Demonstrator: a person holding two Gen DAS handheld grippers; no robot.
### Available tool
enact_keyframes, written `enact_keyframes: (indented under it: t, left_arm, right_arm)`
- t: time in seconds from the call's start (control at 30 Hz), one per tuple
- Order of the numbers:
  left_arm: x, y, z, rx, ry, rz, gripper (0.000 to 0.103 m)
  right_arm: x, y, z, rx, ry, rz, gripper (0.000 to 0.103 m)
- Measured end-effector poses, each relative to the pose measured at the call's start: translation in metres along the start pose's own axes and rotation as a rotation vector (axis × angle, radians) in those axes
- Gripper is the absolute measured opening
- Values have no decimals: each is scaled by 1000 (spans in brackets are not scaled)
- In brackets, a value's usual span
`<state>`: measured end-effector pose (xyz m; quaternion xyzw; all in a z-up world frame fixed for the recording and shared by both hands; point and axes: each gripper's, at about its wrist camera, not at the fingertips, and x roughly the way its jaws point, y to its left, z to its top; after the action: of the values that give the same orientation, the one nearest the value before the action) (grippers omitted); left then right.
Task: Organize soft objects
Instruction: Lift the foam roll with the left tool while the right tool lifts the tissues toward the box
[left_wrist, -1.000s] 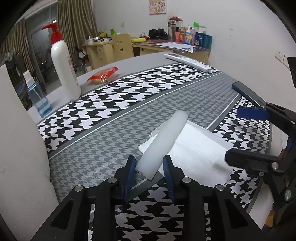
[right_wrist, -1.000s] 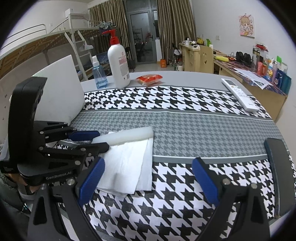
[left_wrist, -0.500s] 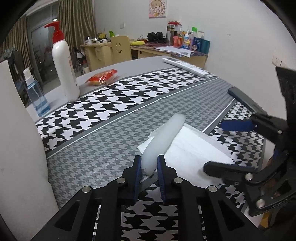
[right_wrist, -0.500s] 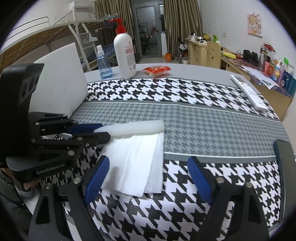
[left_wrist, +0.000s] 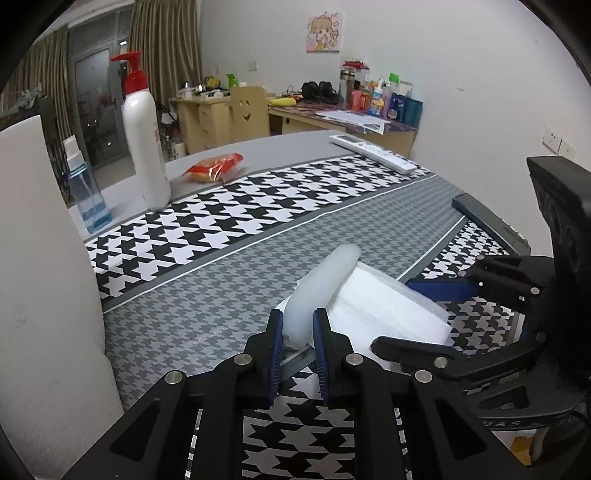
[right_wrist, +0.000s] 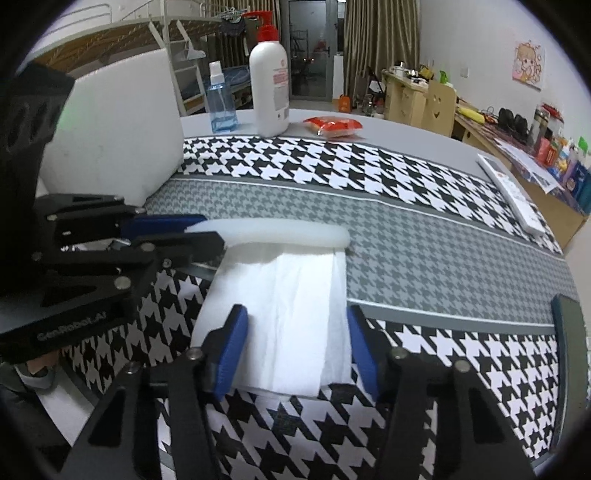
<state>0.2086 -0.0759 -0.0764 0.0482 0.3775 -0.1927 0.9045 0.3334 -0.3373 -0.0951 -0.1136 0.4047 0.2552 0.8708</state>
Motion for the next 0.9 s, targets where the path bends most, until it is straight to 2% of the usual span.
enact_keyframes:
  t: [0.17, 0.3, 0.43, 0.73, 0.9]
  left_arm:
    - [-5, 4, 0, -20, -22, 8, 18]
    - [-10, 7, -1, -38, -39, 5, 18]
    - [-14, 9, -2, -47, -53, 1, 18]
    - [-34, 14, 1, -73, -108, 20, 18]
    - [-50, 14, 2, -65, -147, 56, 18]
  right_arm:
    - [-1, 7, -1, -18, 4, 2, 34]
    - [-2, 14, -2, -28, 4, 9, 14]
    - [-4, 13, -3, -13, 7, 5, 8]
    - [-20, 4, -7, 20, -25, -22, 8]
    - [-32, 1, -7, 33, -52, -18, 8]
